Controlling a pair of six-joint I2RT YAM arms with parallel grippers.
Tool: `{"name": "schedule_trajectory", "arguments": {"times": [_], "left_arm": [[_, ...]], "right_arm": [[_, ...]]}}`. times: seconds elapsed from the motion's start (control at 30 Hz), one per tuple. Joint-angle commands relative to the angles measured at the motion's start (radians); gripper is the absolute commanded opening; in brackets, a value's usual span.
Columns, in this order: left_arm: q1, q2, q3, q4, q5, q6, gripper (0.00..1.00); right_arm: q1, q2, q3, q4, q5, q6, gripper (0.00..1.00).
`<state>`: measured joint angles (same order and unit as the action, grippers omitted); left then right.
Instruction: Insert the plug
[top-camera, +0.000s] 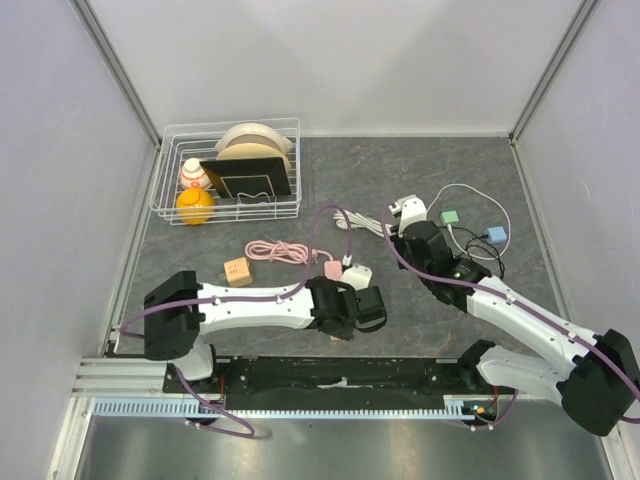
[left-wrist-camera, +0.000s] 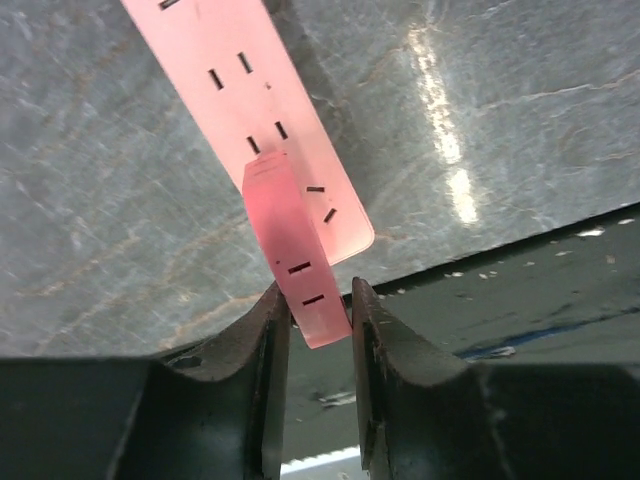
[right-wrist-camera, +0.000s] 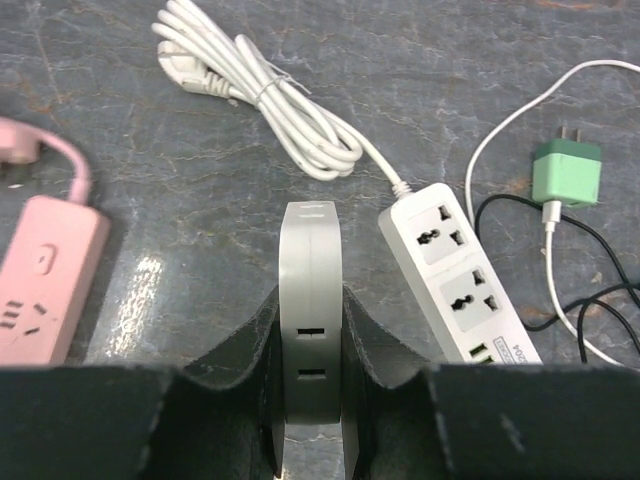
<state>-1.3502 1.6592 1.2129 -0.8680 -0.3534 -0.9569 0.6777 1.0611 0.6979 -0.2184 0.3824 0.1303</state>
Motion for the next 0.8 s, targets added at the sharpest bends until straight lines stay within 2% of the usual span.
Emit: {"name": "schedule_trajectory", "arguments": {"times": [0.0,0.03,0.13,0.17,0.3,0.5,0.73,0.77], "left_arm": [[0.045,-0.100,-0.108,0.015,-0.099,0.242,0.22],[0.060,-0.123,-0.137,0.050,-0.084,0.330,0.21],[0.153,-0.252,-0.257,0.115,-0.026,0.461,0.21],[0.224,-0.286,-0.307,0.130,-0.003,0.483,0.21],[0.332,-0.438,-0.378,0.199,0.094,0.537,0.25],[0.333,-0.460,-0.371,0.185,0.116,0.485,0.28],[0.333,-0.477,-0.424,0.199,0.087,0.371,0.41],[0.333,-0.483,-0.431,0.199,0.083,0.357,0.48]], "right_arm": [[-0.001,0.003,0.011,0.050,-0.100,-0.030,0.00],[-0.003,0.013,0.017,0.048,-0.118,-0.035,0.00],[0.000,0.033,0.028,0.059,-0.201,-0.038,0.00],[0.000,0.039,0.031,0.068,-0.220,-0.037,0.00],[0.028,0.083,0.061,0.076,-0.293,-0.034,0.00],[0.132,0.210,0.173,0.073,-0.290,-0.038,0.00],[0.206,0.355,0.270,0.094,-0.347,0.012,0.00],[0.207,0.371,0.276,0.096,-0.353,0.023,0.00]]}}
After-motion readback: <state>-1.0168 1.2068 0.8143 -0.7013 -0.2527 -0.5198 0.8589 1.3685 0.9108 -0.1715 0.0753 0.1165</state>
